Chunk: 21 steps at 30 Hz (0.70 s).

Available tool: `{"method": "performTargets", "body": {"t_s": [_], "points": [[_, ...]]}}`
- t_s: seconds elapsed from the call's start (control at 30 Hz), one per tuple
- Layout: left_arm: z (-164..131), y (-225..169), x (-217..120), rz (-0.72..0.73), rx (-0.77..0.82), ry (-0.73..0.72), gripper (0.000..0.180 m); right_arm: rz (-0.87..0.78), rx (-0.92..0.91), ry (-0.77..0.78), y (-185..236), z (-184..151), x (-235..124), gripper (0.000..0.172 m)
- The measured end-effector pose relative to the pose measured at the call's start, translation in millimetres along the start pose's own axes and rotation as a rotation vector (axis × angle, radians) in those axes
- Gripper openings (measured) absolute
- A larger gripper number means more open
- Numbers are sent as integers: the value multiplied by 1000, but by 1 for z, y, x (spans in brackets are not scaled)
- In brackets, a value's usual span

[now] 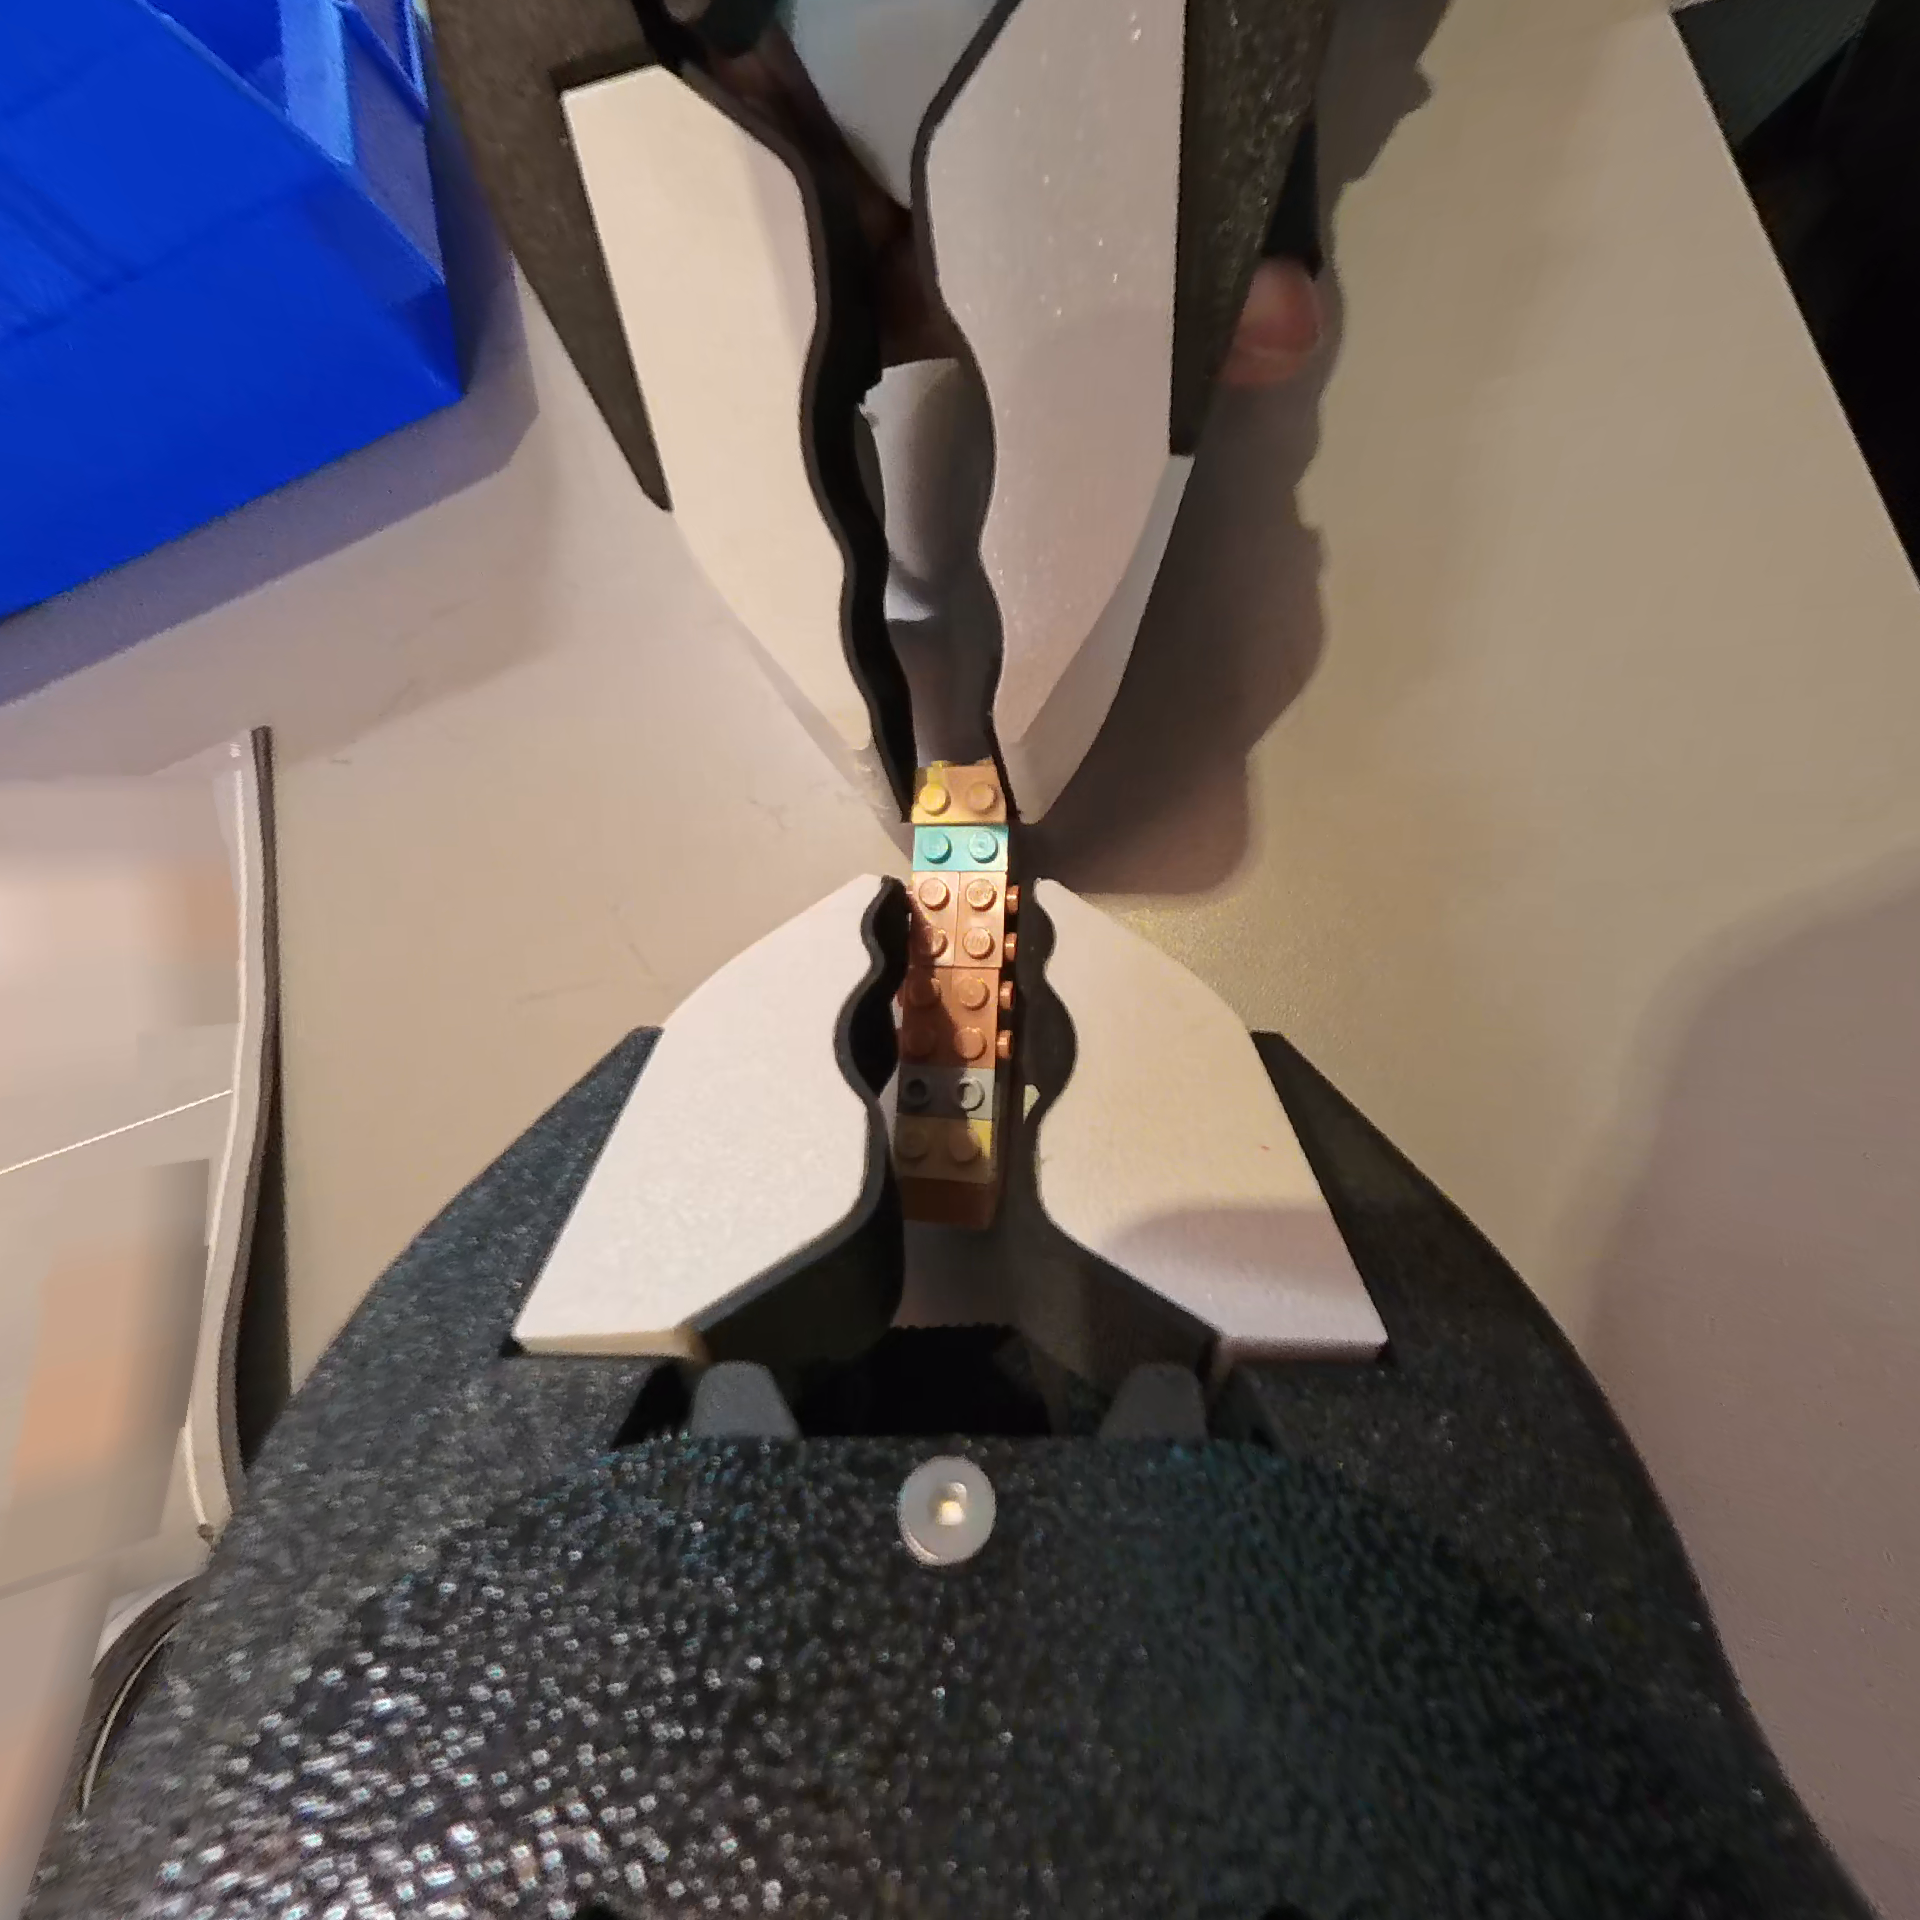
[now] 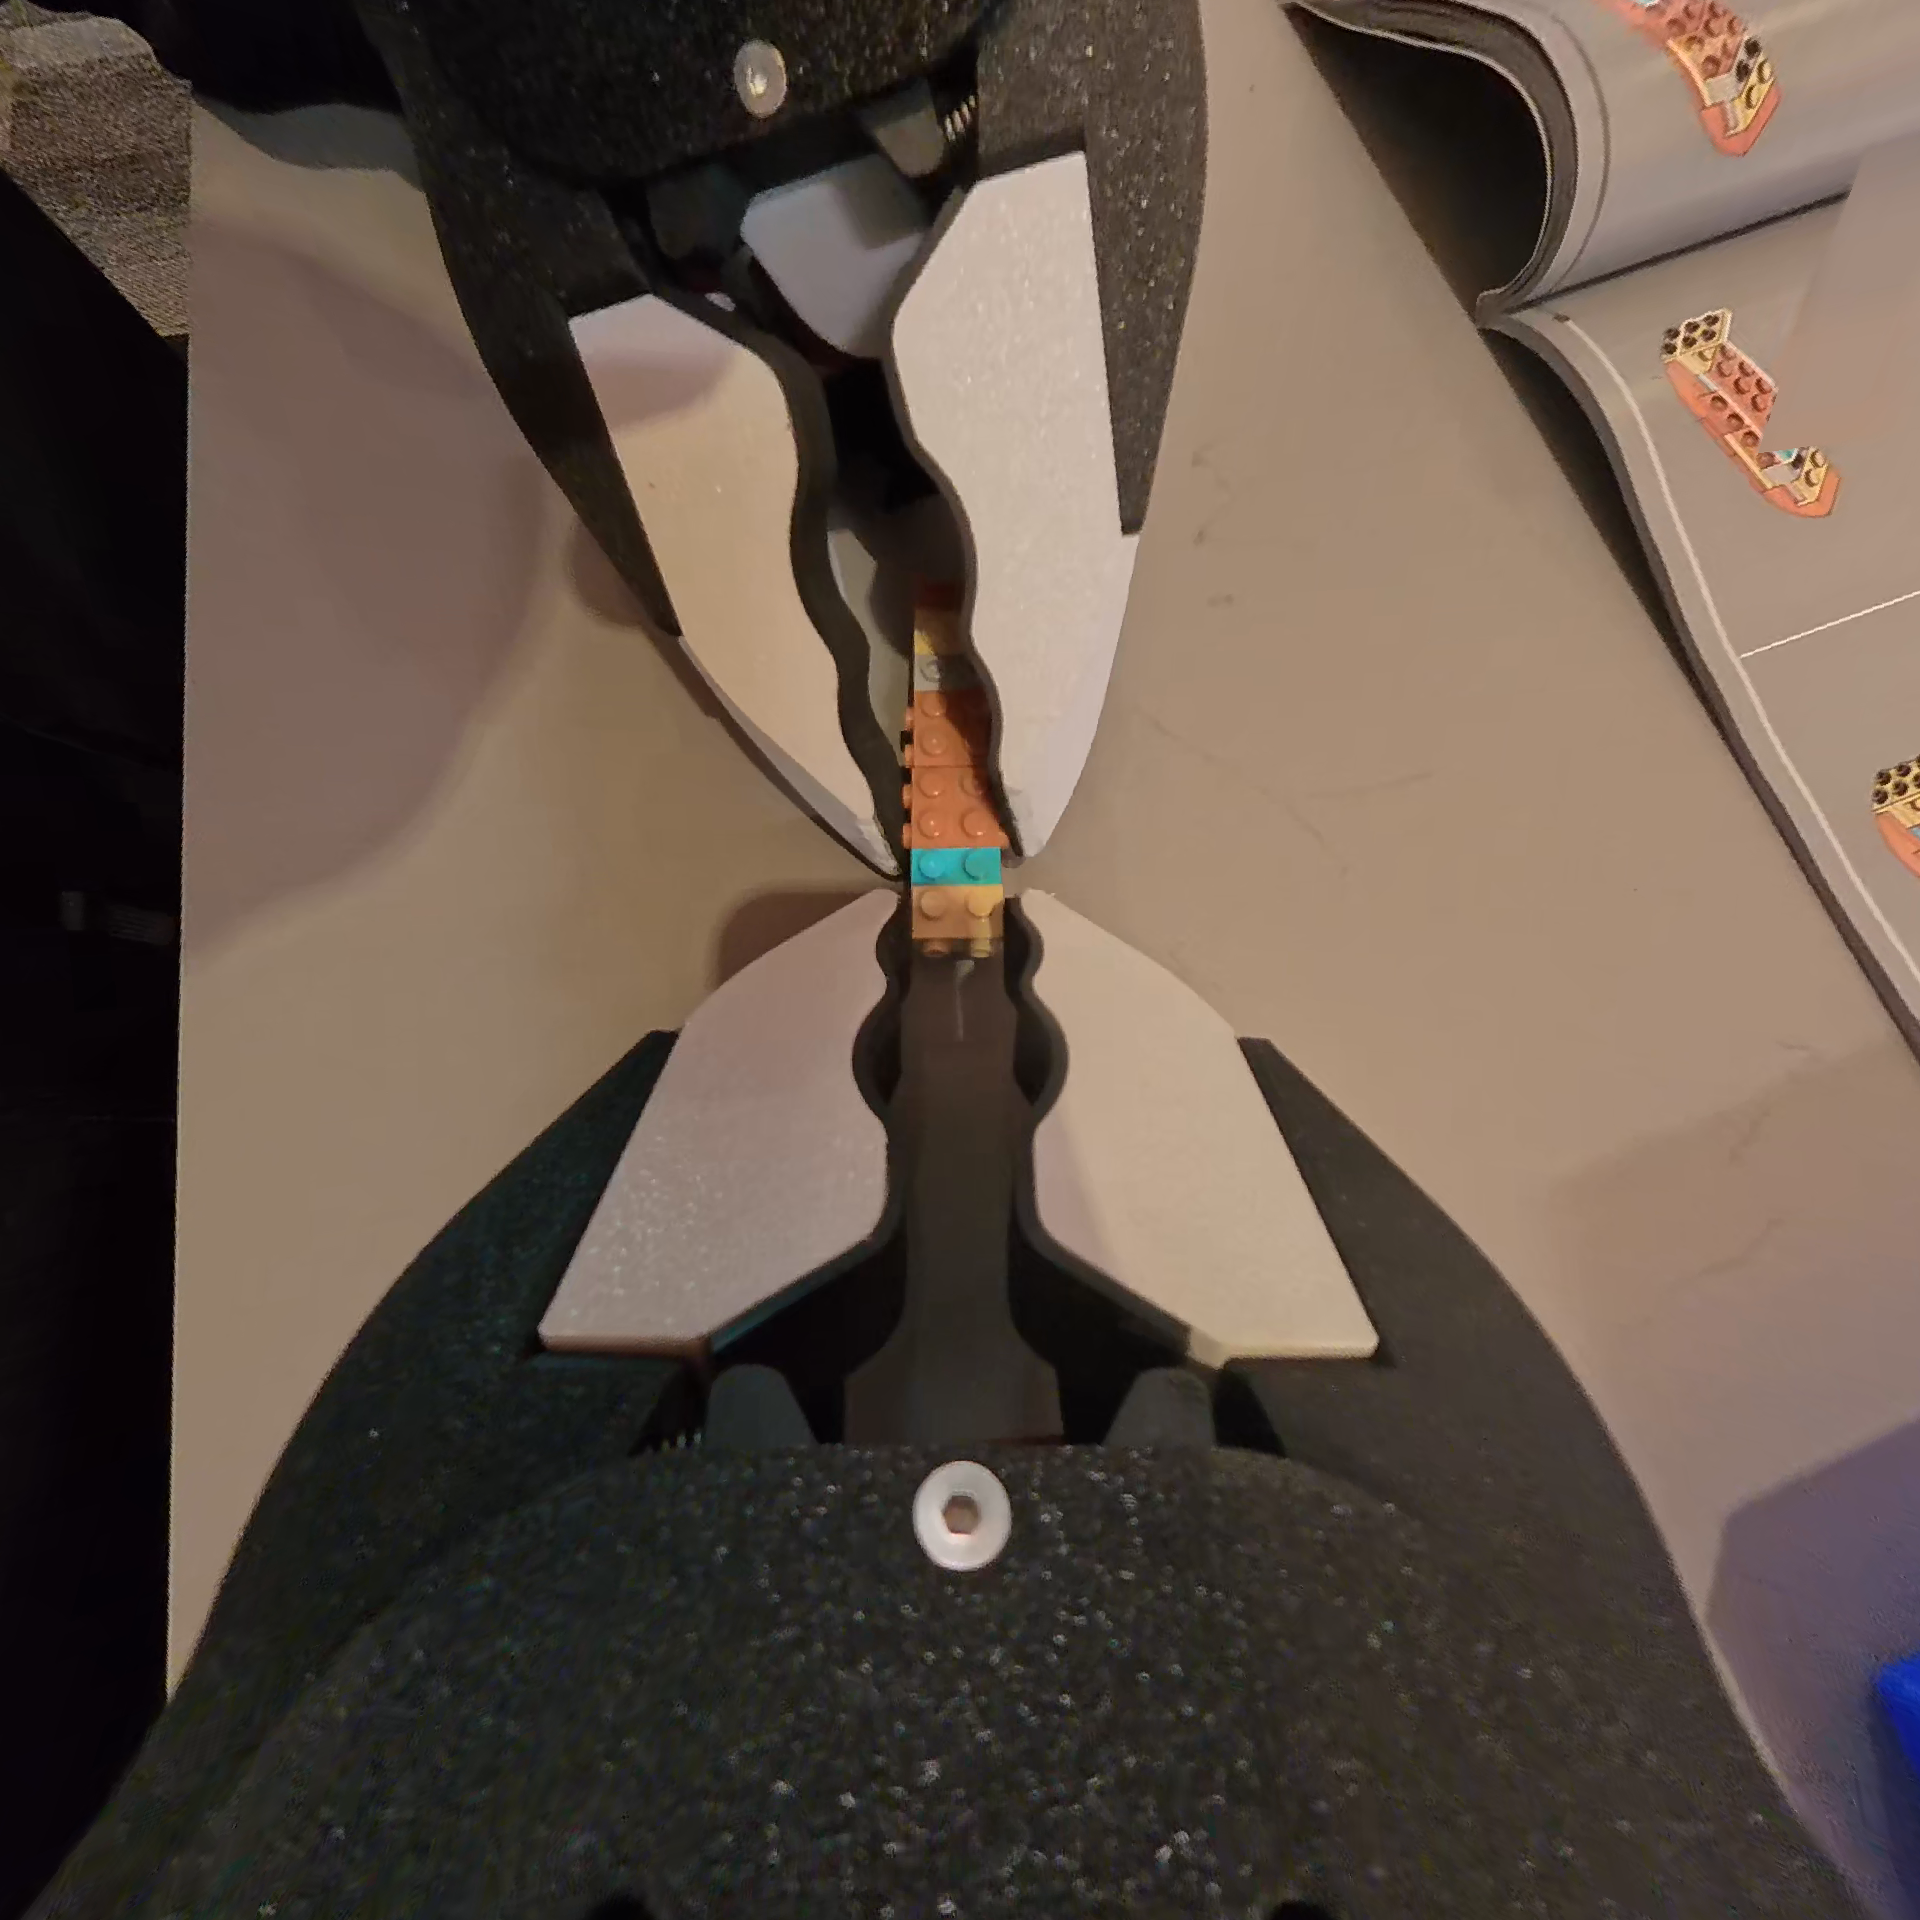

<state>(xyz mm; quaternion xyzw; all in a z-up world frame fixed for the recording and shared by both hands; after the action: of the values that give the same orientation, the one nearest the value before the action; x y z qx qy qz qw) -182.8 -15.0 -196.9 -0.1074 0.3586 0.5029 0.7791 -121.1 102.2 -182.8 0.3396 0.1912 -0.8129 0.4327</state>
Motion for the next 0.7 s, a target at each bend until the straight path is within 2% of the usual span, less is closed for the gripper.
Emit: {"method": "performTargets", "body": {"t_s": [0.7], "points": [[-1, 1, 0, -13, -20, -24, 20, -5, -10, -10, 0, 0, 1, 18]]}}
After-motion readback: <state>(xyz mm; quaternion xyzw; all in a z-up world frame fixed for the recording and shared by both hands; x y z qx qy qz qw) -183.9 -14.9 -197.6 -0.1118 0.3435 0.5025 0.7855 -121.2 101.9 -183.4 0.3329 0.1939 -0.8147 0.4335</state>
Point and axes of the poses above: each gripper's, where its closed fingertips meet, x out along the fingers, z out of its top, y = z × x across the jaws, the point moved 9 cm from there along -x, back along the fingers, and after that the axes turned 2 degrees about -x, right-handed, at the moved point
